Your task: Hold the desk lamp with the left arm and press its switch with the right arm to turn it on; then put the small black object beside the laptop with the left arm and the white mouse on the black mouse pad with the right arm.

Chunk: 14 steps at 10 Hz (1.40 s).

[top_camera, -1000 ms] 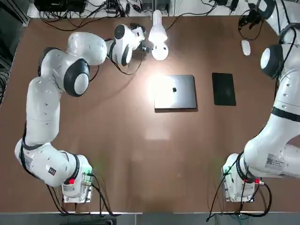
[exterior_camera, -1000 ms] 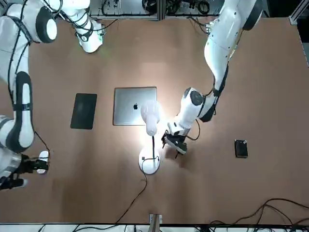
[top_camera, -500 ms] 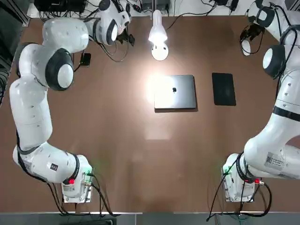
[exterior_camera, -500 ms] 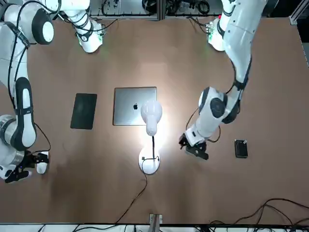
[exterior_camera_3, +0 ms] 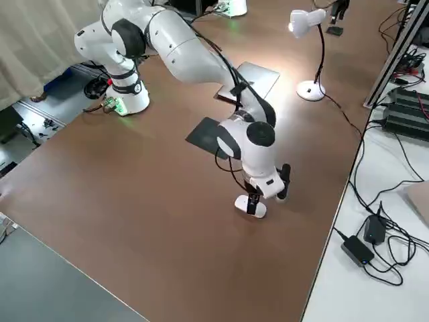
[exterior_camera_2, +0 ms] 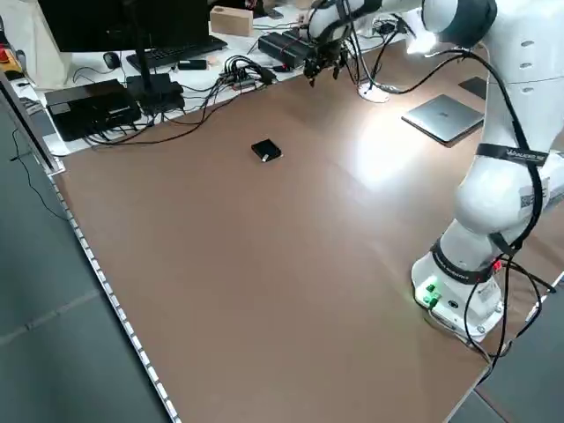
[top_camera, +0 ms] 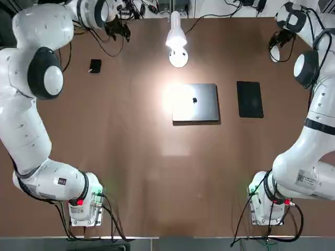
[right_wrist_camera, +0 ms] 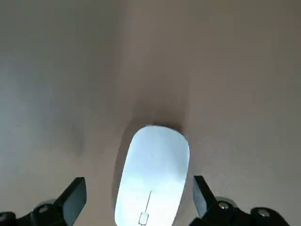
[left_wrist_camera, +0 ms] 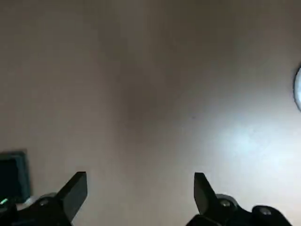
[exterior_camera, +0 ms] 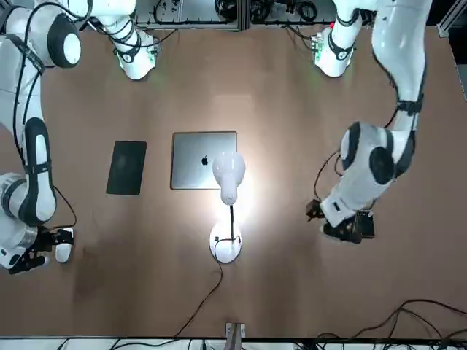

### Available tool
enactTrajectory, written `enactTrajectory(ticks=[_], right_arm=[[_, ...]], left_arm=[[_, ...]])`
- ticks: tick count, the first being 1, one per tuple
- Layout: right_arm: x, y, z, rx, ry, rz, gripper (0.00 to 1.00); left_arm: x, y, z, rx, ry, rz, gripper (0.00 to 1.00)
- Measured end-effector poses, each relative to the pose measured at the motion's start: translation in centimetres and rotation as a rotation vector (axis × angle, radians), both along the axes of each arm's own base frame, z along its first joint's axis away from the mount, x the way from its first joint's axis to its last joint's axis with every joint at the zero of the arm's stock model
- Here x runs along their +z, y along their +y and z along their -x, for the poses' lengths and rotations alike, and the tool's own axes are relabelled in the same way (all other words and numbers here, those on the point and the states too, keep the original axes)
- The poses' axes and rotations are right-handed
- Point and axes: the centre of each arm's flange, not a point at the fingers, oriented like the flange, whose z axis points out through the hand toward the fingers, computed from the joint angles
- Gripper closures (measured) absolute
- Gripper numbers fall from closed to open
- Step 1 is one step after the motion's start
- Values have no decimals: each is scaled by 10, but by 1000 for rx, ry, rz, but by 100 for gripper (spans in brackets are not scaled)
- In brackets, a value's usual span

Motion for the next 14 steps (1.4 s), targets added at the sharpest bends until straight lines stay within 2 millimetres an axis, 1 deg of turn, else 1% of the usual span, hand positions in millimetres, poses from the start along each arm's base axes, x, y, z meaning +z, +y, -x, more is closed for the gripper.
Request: enactTrajectory(ticks=[1,2,3,4,5,7,8,9,10,11,13,14], right_arm=[[-8,-5,2,-7,1,2,0],[-14,-8,4,-12,6,1,0],[-16,-10,6,-14,10,0,0],[-19,-9,7,-15,17,-2,0],[-21,-9,8,-15,20,-3,0],[-22,-8,9,-15,21,-5,0],[-22,-8,8,-14,21,-6,1],[-22,-7,8,-14,21,-7,5],[-22,-7,8,-14,21,-7,11],[-22,-6,8,-13,20,-8,29],[-21,-6,8,-13,19,-8,36],[-21,-6,7,-12,18,-8,36]], left_arm=[[9,34,-2,46,20,-6,0],[6,71,-5,98,34,-10,0],[-7,109,-6,120,51,-37,0],[-27,141,-7,122,71,-77,0],[-51,157,-9,126,77,-103,0],[-110,168,-14,129,61,-119,0],[-135,171,-14,122,58,-124,0],[-150,178,-15,121,50,-130,0],[-160,183,-15,124,47,-134,0],[-162,186,-14,127,47,-137,0],[-163,189,-14,131,49,-140,0],[-164,189,-13,131,53,-140,0]])
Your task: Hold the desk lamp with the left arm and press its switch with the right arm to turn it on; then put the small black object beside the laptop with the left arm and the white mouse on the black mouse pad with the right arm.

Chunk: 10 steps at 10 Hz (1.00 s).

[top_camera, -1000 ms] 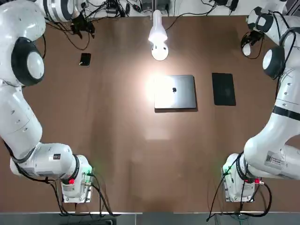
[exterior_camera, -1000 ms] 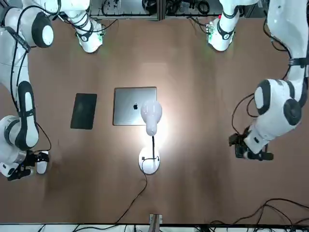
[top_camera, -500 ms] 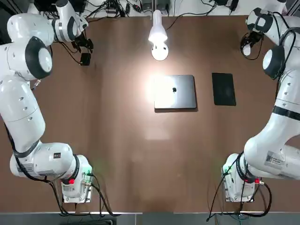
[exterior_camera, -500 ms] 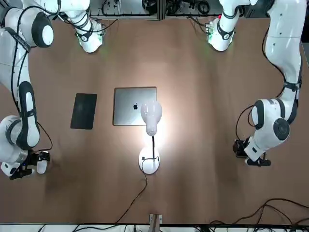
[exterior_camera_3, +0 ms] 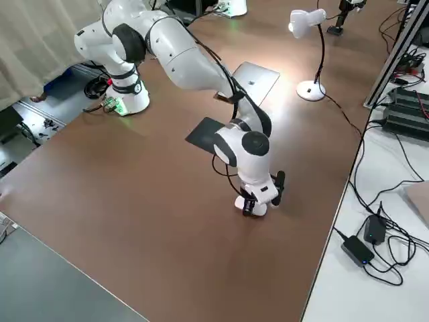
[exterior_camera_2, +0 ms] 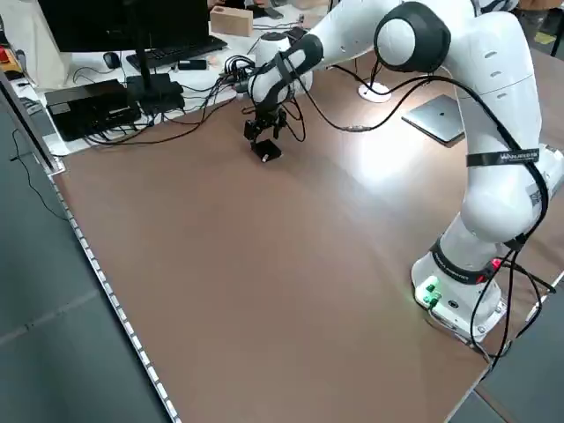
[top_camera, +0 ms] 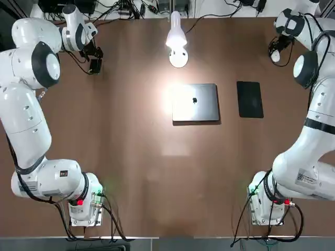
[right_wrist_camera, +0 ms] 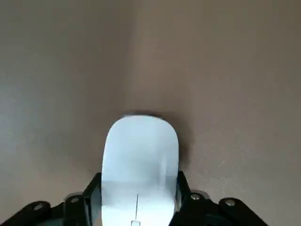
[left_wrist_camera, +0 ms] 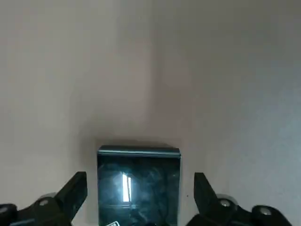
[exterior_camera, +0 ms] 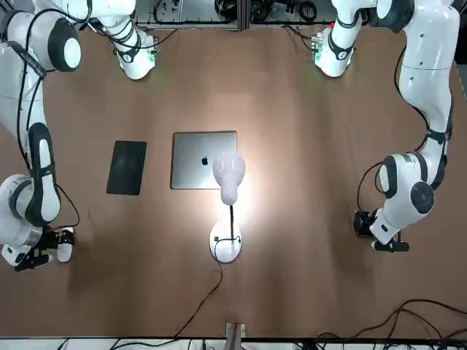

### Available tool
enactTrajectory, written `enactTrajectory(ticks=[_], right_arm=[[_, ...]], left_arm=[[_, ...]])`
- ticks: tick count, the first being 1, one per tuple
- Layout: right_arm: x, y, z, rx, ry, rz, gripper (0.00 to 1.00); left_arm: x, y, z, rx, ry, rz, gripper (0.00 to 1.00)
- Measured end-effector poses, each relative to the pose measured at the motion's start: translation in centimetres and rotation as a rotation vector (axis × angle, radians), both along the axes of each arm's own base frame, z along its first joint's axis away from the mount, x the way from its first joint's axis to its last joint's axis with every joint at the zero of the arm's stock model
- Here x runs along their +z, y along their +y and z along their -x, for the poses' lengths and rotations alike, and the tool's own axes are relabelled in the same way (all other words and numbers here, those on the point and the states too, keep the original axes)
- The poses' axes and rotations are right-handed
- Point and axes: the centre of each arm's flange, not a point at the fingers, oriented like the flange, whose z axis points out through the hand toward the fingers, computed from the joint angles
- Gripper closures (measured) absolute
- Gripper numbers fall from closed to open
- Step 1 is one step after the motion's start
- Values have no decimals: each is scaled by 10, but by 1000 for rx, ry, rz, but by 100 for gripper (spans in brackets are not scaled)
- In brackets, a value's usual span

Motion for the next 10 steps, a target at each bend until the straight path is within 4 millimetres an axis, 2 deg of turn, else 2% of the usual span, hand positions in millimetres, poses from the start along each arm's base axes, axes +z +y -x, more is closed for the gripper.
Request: enactTrajectory(ticks=[3,5,7,10], right_arm=[[6,5,-3,6,-10,-2,36],[20,19,-9,14,-10,-10,36],[44,47,-11,11,42,-36,36],[97,100,-4,-60,157,-73,36]], left_arm=[[-11,0,9,11,27,0,0],[-13,9,11,22,31,-7,0],[-14,9,11,23,34,-8,0],[-19,7,13,19,37,-7,0]])
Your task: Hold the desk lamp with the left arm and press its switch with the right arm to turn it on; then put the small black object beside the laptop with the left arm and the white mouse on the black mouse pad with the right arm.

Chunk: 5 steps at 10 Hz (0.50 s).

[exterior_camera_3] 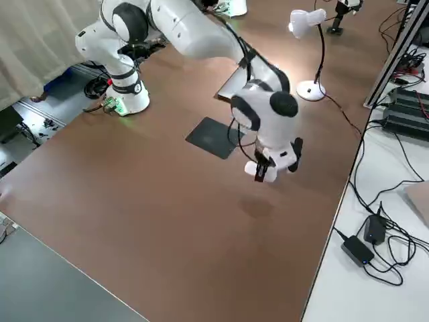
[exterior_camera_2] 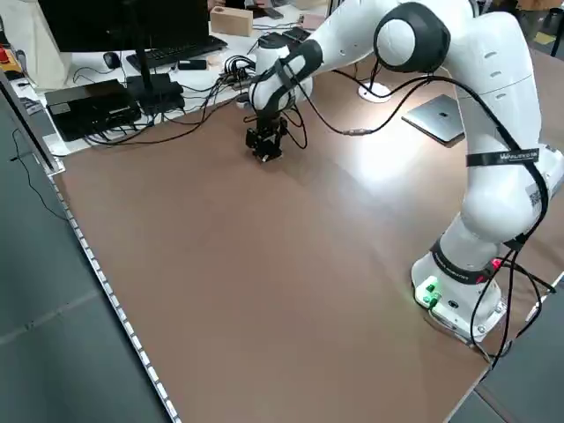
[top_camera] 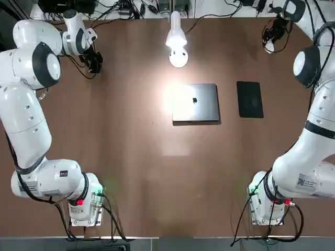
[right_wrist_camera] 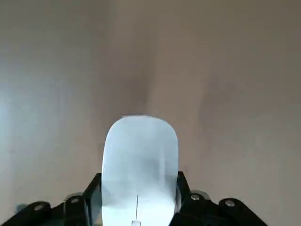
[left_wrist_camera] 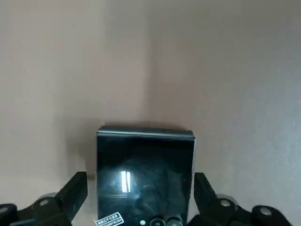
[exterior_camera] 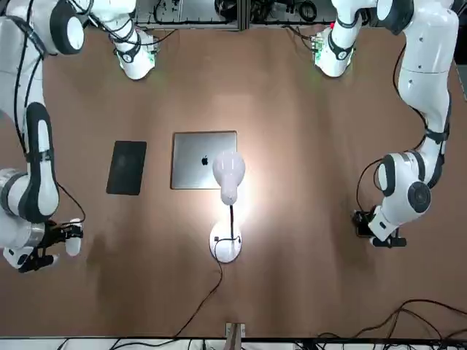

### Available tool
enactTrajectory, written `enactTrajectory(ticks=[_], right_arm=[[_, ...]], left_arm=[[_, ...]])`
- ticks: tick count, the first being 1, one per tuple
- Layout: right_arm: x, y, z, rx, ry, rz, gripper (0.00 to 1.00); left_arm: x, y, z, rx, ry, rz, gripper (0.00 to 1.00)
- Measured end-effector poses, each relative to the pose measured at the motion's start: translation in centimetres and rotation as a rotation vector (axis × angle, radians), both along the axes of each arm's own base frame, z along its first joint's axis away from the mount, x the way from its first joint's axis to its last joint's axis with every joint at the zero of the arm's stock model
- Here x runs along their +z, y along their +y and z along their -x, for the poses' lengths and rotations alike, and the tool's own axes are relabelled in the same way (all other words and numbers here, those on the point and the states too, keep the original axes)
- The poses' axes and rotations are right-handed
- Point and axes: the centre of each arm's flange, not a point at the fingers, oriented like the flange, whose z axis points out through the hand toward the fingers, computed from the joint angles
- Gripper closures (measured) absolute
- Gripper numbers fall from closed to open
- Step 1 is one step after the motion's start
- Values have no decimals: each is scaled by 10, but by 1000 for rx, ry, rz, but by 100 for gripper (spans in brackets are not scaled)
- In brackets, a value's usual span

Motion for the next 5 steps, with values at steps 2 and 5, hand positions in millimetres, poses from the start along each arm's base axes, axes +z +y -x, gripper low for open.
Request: enactTrajectory(ticks=[2,5], right_arm=[[18,33,16,-34,15,2,36],[17,67,65,-59,-32,12,36]], left_arm=[[-1,-1,-1,-1,-12,1,19],[2,-3,-2,-4,-18,1,21]])
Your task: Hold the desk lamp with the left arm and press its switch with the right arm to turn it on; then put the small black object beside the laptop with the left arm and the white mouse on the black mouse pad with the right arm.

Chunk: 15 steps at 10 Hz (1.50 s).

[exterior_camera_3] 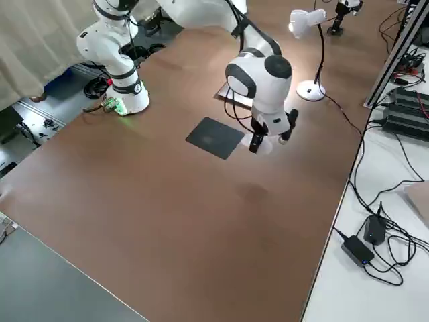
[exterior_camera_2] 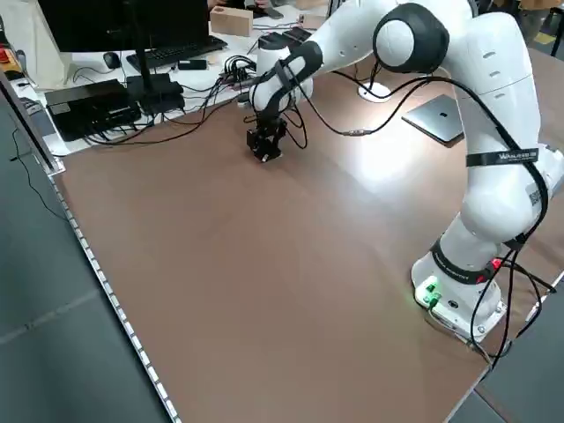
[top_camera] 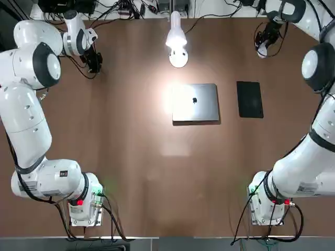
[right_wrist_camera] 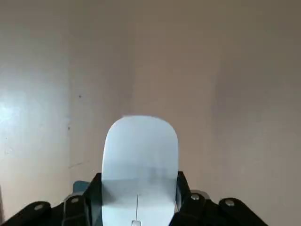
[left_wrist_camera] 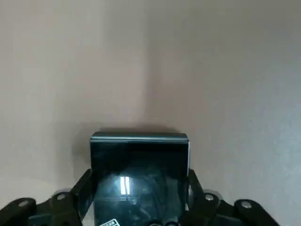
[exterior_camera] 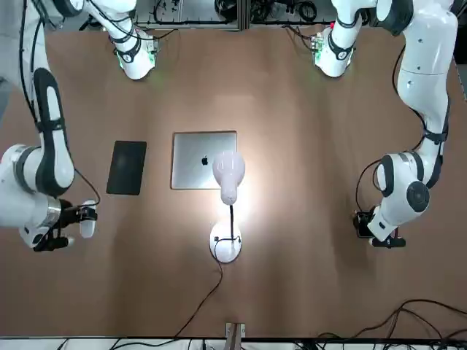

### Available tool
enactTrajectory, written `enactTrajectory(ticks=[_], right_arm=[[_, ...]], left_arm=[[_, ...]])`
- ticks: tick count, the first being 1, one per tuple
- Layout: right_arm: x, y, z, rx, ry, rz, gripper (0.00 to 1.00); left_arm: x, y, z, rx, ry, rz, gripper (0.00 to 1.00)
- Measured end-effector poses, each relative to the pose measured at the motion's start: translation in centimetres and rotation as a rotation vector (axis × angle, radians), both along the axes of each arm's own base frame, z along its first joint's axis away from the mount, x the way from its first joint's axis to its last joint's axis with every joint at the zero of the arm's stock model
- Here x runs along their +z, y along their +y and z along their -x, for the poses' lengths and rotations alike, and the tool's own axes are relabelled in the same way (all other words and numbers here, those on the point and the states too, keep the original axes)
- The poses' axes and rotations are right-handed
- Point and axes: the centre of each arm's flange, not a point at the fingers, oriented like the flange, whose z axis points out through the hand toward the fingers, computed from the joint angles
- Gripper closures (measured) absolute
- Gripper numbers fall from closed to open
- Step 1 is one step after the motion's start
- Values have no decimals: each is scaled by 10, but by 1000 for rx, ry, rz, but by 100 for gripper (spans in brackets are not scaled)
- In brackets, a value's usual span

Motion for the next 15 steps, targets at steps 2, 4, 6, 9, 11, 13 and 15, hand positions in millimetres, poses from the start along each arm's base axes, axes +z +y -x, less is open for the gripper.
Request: enactTrajectory(ticks=[2,4,6,9,11,13,15], right_arm=[[-19,13,49,-5,-24,7,36],[-41,26,95,-3,-26,13,36],[-58,34,128,-1,-52,23,36],[-94,35,172,-8,-90,47,36],[-105,35,187,-9,-82,51,36],[-105,35,189,-13,-80,51,34],[-107,36,191,-16,-75,51,34]], left_arm=[[17,-24,-3,9,-24,4,21],[47,-89,10,22,-42,47,21],[62,-168,43,36,-22,88,21],[51,-288,102,45,29,84,21],[42,-355,141,66,48,77,21],[33,-403,175,83,61,70,21],[23,-440,206,106,65,69,21]])
